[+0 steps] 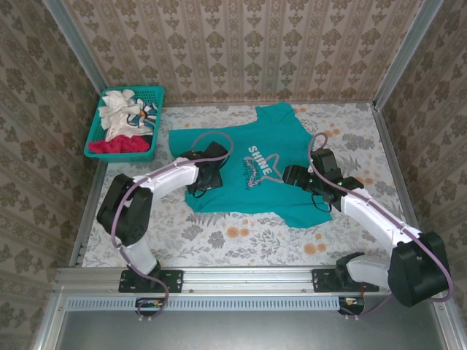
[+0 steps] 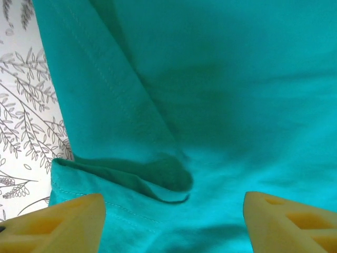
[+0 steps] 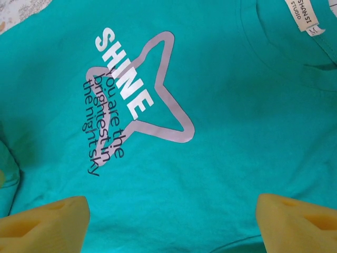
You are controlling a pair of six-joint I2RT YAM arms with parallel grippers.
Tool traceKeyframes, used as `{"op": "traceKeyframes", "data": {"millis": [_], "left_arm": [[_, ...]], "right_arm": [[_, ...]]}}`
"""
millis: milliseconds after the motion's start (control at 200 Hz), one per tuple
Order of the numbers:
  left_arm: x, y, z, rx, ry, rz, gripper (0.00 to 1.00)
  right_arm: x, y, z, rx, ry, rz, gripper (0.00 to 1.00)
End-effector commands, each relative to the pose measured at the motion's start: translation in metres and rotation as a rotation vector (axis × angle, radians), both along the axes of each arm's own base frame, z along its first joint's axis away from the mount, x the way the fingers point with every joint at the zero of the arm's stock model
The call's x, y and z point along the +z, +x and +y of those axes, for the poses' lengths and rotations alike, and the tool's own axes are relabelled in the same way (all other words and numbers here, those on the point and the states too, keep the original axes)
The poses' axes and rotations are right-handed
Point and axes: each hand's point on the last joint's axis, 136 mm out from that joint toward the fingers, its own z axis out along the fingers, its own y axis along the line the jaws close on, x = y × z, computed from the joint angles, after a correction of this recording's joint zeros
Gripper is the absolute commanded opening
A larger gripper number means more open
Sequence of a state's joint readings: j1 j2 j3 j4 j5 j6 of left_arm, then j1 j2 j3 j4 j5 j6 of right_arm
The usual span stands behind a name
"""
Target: Fold and stack the t-shirts
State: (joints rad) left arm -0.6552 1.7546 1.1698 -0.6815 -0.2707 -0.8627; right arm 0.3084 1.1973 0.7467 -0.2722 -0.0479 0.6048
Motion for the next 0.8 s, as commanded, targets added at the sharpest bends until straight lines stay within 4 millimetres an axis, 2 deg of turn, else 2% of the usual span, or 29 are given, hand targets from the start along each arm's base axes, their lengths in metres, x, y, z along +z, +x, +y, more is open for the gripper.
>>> {"op": "traceKeyframes", "data": {"millis": [0, 105, 250, 420, 545, 670, 795], "left_arm": [[-0.007, -0.011, 0.019, -0.034, 0.127, 0.069, 0.66], [-0.013, -0.016, 0.031, -0.012, 0.183, 0.095, 0.64], [-0.009, -0.029, 0.058, 0.042, 0.281, 0.103, 0.63], [-0.007, -0.054, 0.095, 0.14, 0.325, 0.112, 0.68], [-0.005, -0.072, 0.117, 0.217, 0.321, 0.114, 0.76], [0.009, -0.074, 0.118, 0.248, 0.25, 0.055, 0.85], [0.013, -0.082, 0.121, 0.298, 0.17, 0.035, 0.88]], "right_arm": [[0.002, -0.001, -0.001, -0.016, 0.01, -0.019, 0.83], [-0.001, -0.003, -0.002, -0.024, 0.012, -0.013, 0.83], [-0.003, -0.003, -0.001, -0.022, 0.021, -0.012, 0.82], [-0.007, 0.003, 0.005, -0.007, 0.037, -0.002, 0.82], [-0.009, 0.009, 0.013, 0.016, 0.054, 0.006, 0.82], [-0.01, 0.015, 0.02, 0.038, 0.07, 0.015, 0.82], [-0.012, 0.019, 0.027, 0.053, 0.073, 0.022, 0.82]]}}
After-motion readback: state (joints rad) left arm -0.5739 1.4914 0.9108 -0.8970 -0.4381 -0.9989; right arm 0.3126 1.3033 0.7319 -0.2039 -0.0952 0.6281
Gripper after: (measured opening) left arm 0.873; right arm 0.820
